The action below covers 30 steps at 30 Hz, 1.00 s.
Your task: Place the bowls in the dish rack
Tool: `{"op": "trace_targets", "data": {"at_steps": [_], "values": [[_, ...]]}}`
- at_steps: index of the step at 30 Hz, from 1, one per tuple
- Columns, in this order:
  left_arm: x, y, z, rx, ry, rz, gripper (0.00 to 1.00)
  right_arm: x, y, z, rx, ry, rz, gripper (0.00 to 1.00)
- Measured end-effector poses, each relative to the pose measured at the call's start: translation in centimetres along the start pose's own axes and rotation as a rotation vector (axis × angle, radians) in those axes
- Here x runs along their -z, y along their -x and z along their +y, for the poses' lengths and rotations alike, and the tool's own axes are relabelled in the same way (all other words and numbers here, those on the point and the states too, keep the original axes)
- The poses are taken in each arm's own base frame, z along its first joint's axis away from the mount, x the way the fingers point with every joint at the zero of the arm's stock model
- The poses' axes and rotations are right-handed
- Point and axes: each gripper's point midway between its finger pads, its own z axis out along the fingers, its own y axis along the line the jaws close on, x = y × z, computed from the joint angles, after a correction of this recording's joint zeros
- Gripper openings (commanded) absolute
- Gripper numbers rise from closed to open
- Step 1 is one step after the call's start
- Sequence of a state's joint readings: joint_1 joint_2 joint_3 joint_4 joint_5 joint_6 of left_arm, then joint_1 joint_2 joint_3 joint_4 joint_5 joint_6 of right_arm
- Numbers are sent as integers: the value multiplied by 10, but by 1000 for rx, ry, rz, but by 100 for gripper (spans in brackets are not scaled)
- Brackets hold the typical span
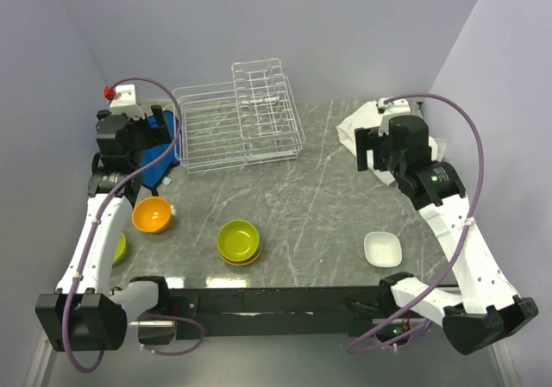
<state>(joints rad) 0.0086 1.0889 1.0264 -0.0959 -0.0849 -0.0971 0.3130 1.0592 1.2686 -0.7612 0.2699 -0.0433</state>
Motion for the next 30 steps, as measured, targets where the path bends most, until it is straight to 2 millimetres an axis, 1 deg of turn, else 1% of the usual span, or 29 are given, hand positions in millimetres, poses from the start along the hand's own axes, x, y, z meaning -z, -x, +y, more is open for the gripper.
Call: {"op": "trace_targets", "data": {"at_steps": [3,5,7,8,10,13,14,15,16,17,19,22,24,28,29,30], "values": [[4,-1,1,-15,-2,6,97,8,22,11,-13,71,-64,100],[7,-1,1,-36,-7,11,97,18,41,20,-15,133,-131,100],[6,-5,2,-62,-10,34,97,28,55,29,-5,187,-187,100],[3,-8,1,-76,-13,58,97,33,60,33,-1,213,-210,100],[-7,-6,-1,-100,-25,97,98,40,66,41,7,252,-236,100],[-33,-5,-5,-126,-43,158,90,42,69,48,16,275,-242,100],[-41,-11,-6,-131,-49,187,83,41,68,50,19,279,-238,100],[-48,-17,-7,-134,-56,221,78,39,66,52,22,283,-232,100],[-55,-26,-8,-135,-60,257,74,38,65,53,24,285,-227,100],[-62,-38,-8,-136,-64,307,66,37,63,54,26,283,-220,100],[-74,-57,-10,-130,-70,388,62,35,60,55,28,284,-213,100],[-94,-85,-12,-102,-68,505,60,34,58,56,28,284,-208,100],[-104,-101,-13,-84,-60,564,56,33,56,56,29,284,-202,100],[-117,-125,-13,-54,-43,652,52,29,51,57,33,284,-187,100],[-120,-129,-13,-49,-40,666,45,28,50,57,33,284,-183,100],[-122,-132,-13,-47,-38,675,43,27,49,58,34,284,-180,100]]}}
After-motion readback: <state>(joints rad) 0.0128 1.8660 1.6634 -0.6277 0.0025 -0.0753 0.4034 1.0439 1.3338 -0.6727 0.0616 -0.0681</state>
